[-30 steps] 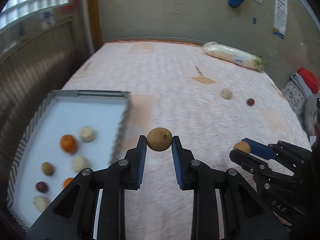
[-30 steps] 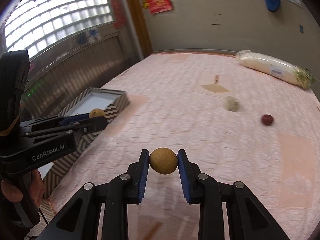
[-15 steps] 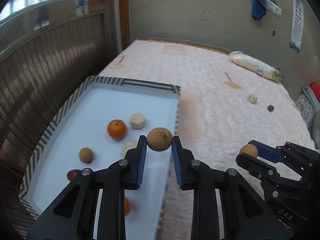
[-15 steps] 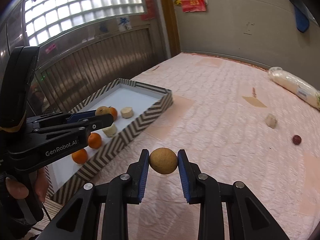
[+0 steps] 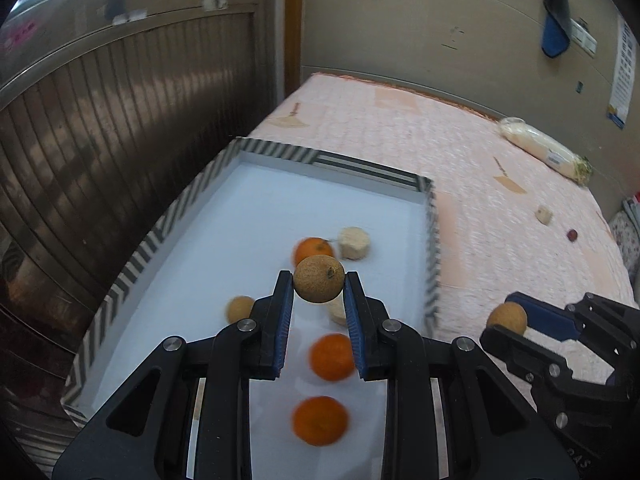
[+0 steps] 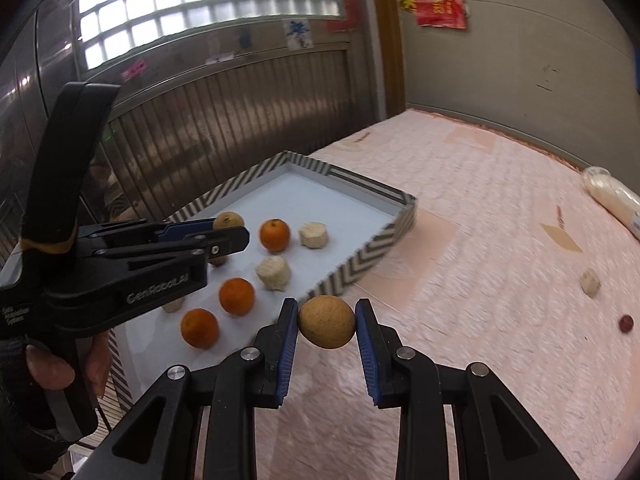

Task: Organize fruits
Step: 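Carry both brown round fruits into the striped tray and open both grippers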

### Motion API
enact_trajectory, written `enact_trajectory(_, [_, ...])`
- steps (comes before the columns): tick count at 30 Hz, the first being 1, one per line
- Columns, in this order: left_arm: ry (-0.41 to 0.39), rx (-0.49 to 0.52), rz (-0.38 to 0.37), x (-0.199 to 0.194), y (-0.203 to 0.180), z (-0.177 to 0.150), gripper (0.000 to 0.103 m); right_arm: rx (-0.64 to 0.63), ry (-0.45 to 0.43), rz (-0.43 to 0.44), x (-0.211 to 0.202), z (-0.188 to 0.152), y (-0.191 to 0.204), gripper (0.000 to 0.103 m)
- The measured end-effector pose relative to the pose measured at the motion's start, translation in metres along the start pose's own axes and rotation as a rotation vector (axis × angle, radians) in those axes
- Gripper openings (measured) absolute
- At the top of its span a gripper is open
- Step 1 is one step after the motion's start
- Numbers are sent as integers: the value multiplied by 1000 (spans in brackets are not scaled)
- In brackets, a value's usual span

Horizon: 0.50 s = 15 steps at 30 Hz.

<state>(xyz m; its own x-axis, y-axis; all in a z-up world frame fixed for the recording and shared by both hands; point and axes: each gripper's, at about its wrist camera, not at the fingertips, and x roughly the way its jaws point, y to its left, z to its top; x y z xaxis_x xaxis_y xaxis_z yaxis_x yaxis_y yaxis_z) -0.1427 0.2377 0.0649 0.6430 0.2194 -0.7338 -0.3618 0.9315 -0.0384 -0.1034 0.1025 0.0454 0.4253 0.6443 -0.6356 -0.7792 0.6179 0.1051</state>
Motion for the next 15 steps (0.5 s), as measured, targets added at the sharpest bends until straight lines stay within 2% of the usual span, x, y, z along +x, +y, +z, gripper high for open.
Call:
enact_trajectory(10, [4,-44,40,4,33,4,25,-63,19,39,21,14,27,28])
enact_trajectory(15, [25,-89,32,10,50,7,25,-81,41,52,34,16,35,28])
